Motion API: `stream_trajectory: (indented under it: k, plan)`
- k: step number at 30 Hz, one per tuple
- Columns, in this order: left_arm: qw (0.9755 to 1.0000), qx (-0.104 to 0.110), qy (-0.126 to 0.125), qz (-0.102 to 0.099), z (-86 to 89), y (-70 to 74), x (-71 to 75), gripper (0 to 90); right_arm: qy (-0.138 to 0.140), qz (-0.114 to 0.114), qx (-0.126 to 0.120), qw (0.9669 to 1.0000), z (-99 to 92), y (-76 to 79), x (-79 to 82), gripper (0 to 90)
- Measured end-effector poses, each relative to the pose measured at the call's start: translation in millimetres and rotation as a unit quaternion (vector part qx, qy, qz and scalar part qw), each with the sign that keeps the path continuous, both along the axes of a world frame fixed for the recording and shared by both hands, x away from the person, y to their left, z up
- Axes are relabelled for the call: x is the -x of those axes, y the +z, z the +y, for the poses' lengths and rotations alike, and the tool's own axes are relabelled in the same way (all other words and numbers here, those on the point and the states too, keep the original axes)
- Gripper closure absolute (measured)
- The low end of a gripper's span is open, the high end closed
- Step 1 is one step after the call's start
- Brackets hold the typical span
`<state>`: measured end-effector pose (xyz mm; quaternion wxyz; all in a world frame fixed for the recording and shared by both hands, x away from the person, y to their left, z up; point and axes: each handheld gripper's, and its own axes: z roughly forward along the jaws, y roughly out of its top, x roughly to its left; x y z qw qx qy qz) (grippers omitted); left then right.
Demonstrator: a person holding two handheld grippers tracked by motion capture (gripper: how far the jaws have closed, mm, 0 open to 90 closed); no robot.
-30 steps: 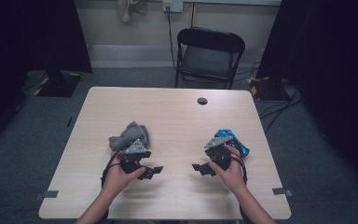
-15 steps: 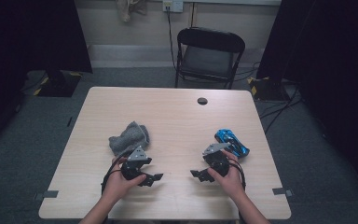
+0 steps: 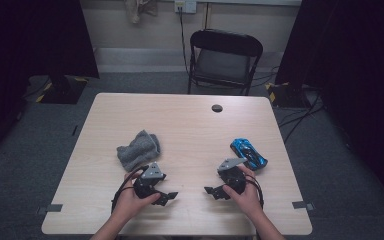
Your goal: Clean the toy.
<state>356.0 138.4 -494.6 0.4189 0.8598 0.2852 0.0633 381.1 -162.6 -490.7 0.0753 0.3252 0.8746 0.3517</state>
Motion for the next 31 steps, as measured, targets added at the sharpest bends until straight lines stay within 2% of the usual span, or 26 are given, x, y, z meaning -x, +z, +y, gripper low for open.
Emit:
stream_trajectory:
  k: [5,12,18,31]
  plan:
    - [1.0000,-0.002,-0.007,-0.002,-2.8,-3.0,1.7,17.2,0.003,-0.007,0.001,1.0000,0.8,-1.1,3.1,15.3]
    - [0.9996,-0.019,-0.016,-0.016,-5.2,-6.0,5.5,16.6,0.010,-0.046,0.014,0.9988,2.3,-6.5,11.3,14.4]
    - [0.9982,-0.044,-0.025,-0.034,-10.3,-6.5,10.0,15.0,0.008,-0.060,-0.005,0.9981,1.2,-10.4,15.6,14.4]
    - [0.9979,-0.047,-0.027,-0.036,-11.2,-6.6,10.7,14.1,0.019,-0.061,-0.008,0.9979,1.0,-10.9,17.9,14.3]
